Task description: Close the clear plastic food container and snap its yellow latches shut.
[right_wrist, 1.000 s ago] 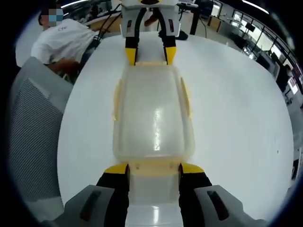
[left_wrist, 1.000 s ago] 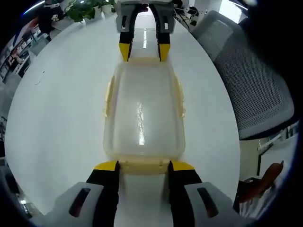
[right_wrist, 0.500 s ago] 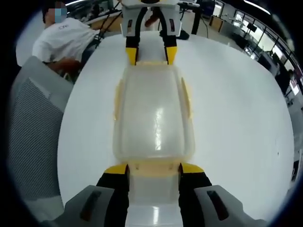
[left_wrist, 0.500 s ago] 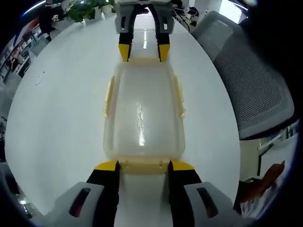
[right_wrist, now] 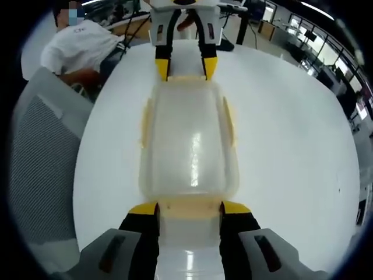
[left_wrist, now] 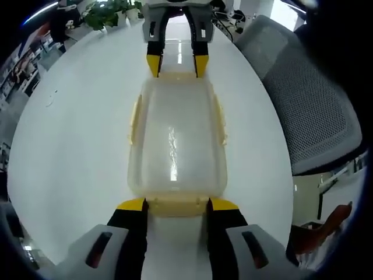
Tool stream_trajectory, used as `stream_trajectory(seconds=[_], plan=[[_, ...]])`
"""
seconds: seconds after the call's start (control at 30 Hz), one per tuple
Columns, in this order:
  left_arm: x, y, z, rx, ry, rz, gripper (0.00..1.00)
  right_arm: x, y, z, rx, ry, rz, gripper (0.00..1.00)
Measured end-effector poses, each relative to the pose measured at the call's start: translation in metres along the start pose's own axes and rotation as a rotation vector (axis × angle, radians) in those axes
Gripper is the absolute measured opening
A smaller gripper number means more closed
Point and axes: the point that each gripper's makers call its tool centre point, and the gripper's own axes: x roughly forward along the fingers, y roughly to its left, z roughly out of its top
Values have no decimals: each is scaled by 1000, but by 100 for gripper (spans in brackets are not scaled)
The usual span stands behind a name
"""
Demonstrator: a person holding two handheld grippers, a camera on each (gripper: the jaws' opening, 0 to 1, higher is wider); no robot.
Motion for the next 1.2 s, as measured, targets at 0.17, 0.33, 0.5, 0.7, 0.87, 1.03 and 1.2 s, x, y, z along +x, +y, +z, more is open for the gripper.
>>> stream_trajectory(seconds=[0.17,0.33,0.5,0.7,0.87,1.03,1.2], plan=[[-5,-2,1,-8,-1,-4,39,-6,1,4,-2,-14,12,39],[-7,-3,2,-7,-2,-1,39,-8,1,5,-2,-13,16,39],[-14,-1,3,-5,-5,5,39,-15,0,9,3,-25,17,39],[-24,1,6,-10,-14,14,39,-22,-3,14,-6,-36,8,39],[-32,1,8,-12,-15,20,39,-31,-3,19,-14,-40,2,39],[-38,2,11,-12,-18,23,39,-38,-4,22,-14,-41,-1,39],[-42,3,14,-9,-16,25,39,-44,-4,23,-9,-36,-5,39]])
